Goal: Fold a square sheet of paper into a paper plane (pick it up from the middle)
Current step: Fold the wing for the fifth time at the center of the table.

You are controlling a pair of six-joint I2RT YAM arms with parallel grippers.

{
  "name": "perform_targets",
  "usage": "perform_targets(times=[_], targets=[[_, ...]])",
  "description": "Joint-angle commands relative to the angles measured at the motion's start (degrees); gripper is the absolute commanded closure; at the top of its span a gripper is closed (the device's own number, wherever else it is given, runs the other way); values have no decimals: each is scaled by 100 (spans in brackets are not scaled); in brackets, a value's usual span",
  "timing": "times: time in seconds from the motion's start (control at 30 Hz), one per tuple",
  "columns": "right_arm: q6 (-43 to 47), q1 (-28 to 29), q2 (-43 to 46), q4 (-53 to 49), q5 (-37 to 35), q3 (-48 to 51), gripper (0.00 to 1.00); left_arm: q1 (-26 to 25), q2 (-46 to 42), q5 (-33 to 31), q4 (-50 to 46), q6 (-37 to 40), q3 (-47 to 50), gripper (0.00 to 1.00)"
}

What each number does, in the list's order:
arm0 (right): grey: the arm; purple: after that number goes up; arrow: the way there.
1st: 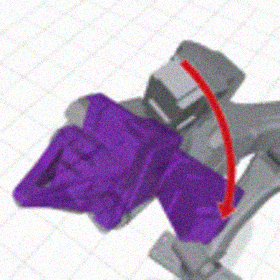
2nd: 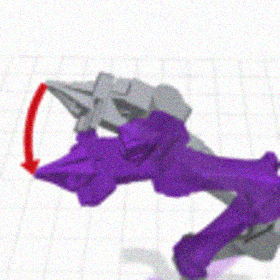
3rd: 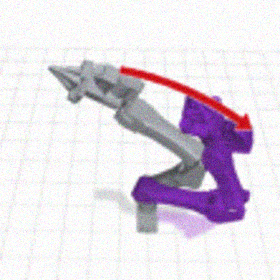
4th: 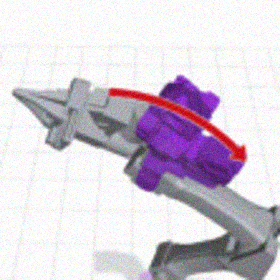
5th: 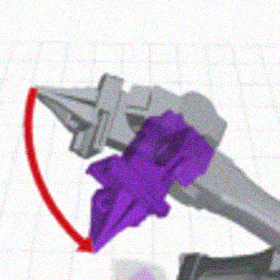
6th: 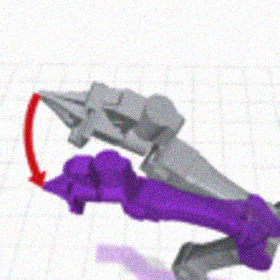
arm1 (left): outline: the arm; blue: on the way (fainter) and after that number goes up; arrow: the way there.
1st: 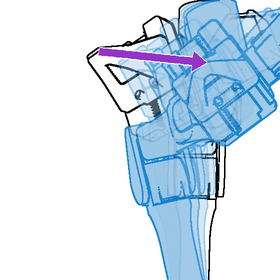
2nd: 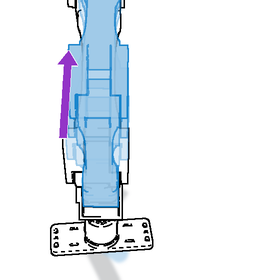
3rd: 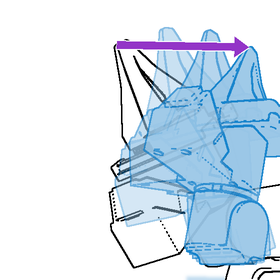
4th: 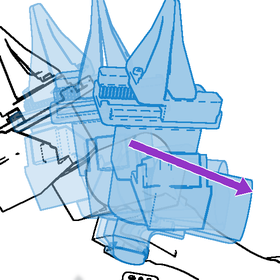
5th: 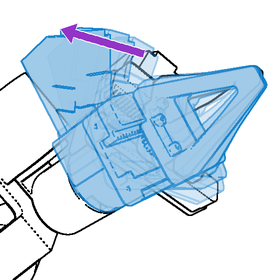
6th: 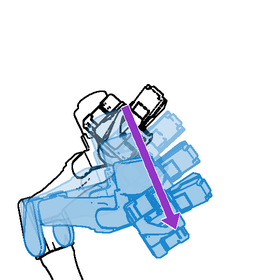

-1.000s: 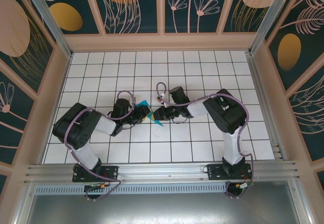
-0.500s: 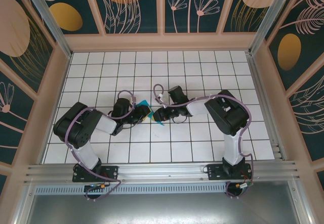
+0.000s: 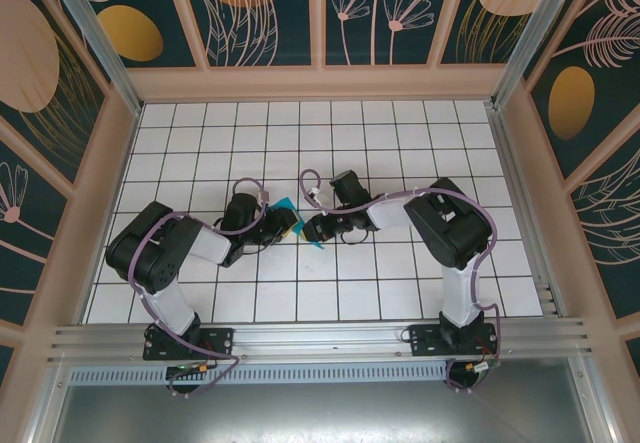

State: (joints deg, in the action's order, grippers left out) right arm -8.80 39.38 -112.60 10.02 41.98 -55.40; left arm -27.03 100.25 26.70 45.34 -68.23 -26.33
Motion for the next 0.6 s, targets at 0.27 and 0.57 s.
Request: perform_targets(times=[0.27, 0.57], targets=[[371, 26, -82, -180, -560, 107, 95, -21, 37, -98, -346, -4, -158, 70], [-143, -111, 64, 283, 220, 289, 100, 64, -900, 24, -339, 70, -104, 65]])
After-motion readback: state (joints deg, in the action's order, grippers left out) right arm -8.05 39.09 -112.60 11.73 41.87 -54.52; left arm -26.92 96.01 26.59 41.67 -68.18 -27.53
